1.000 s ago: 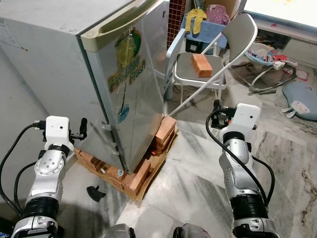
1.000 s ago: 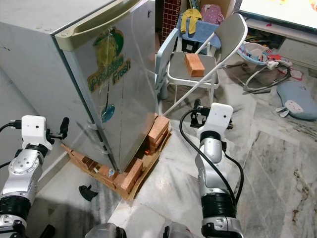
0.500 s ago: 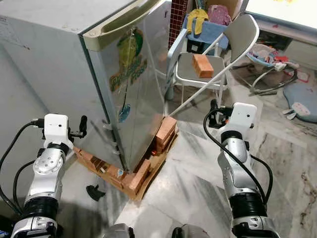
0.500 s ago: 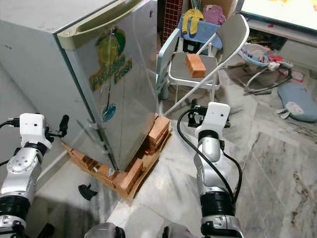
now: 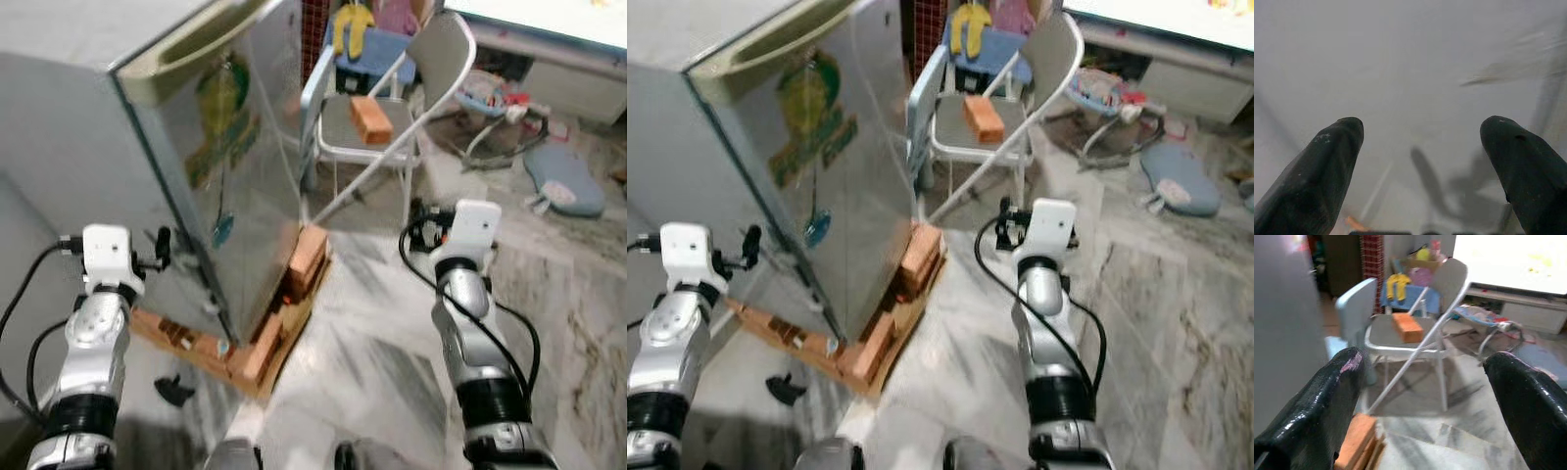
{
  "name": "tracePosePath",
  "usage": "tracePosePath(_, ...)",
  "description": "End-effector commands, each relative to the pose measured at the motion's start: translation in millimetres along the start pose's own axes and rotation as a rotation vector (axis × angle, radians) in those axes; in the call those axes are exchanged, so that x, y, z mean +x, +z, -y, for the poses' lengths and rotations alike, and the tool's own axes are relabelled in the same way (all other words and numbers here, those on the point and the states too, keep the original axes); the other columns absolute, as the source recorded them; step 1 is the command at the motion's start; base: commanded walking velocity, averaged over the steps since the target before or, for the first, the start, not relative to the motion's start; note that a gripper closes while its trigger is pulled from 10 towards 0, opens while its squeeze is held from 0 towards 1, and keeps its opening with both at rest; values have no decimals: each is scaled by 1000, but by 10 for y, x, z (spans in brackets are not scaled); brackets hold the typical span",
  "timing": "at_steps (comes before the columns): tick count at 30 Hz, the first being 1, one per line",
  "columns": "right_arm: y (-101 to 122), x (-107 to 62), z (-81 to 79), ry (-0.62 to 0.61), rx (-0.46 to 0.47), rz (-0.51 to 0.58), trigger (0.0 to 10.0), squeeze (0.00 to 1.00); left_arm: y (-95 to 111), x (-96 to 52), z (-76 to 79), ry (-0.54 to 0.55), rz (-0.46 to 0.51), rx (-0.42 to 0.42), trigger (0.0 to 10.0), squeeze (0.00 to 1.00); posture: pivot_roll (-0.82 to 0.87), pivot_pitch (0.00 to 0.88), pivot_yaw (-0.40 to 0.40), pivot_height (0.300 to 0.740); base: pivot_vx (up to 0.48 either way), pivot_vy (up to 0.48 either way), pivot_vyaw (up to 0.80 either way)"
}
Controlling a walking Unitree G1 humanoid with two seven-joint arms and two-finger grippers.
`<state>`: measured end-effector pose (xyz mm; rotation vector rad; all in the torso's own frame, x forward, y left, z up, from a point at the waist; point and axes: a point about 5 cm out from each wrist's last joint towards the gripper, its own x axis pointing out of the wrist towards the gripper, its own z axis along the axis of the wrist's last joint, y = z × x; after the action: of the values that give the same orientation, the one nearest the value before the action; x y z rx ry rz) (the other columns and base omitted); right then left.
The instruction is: Restocking fridge
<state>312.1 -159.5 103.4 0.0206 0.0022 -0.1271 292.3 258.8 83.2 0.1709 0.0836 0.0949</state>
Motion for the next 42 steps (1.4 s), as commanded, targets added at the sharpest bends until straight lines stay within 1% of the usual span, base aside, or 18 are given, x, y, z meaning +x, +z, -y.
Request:
tracePosePath(1, -15, -23, -51, 24, -4, -11, 10000, 0, 8, -19, -31, -4, 5, 14, 10000, 0, 86, 28, -13, 740, 0, 315, 0)
tracePosePath(2, -20, -26, -49, 24, -6, -11, 10000, 0, 3, -22, -25, -8, 3, 29, 10000, 0, 86, 28, -13, 740, 0, 315, 0)
tracePosePath(4, -29, -30, -43, 22, -10, -17, 10000, 0, -5, -31, -13, 0, -4, 7, 10000, 0, 89, 27, -14, 740, 0, 0, 0)
tracePosePath(13, -16, -4, 59, -29, -36, -15, 10000, 0, 31, -41, 20, -39, 15, 15, 10000, 0, 91, 30, -18, 740, 0, 0, 0)
tracePosePath(17, -38, -30, 83, -35, -23, -37, 10000, 0, 58, -26, 3, -51, 17, 6, 10000, 0, 91, 30, -18, 740, 0, 0, -739)
tracePosePath(21, -65, -82, 76, -22, -21, -65, 10000, 0, 109, 16, 50, -94, 38, -4, 10000, 0, 88, 34, -21, 740, 0, 0, -800)
tracePosePath(25, -87, -100, 76, -15, -20, -80, 10000, 0, 138, 68, 93, -102, 41, 6, 10000, 0, 87, 38, -20, 740, 0, 0, -742)
tracePosePath(26, -107, -99, 86, -15, -17, -93, 10000, 0, 157, 103, 104, -96, 43, 17, 10000, 0, 85, 39, -19, 740, 0, 0, 0)
tracePosePath(30, -121, -97, 87, -8, -16, -105, 10000, 0, 181, 152, 98, -94, 40, 13, 10000, 0, 82, 39, -17, 740, 0, 0, 0)
tracePosePath(34, -140, -134, 87, 18, -22, -134, 10000, 0, 241, 188, 119, -156, 53, -21, 10000, 0, 77, 40, -18, 740, 0, 0, 0)
tracePosePath(35, -140, -134, 87, 18, -22, -134, 10000, 0, 241, 188, 119, -156, 53, -21, 10000, 0, 77, 40, -18, 740, 0, 0, 0)
tracePosePath(36, -166, -151, 87, 28, -28, -150, 10000, 0, 247, 189, 132, -179, 47, -45, 10000, 0, 77, 40, -18, 740, 0, 0, 0)
tracePosePath(37, -201, -167, 86, 46, -35, -173, 10000, 0, 254, 183, 135, -192, 48, -47, 10000, 0, 76, 41, -21, 740, 0, 0, 0)
tracePosePath(40, -212, -175, 93, 59, -35, -184, 10000, 0, 240, 159, 129, -206, 42, -42, 10000, 0, 77, 42, -21, 740, 0, 0, 0)
tracePosePath(42, -236, -176, 99, 68, -42, -203, 10000, 0, 224, 126, 126, -233, 33, -53, 10000, 0, 78, 44, -22, 740, 0, 0, 0)
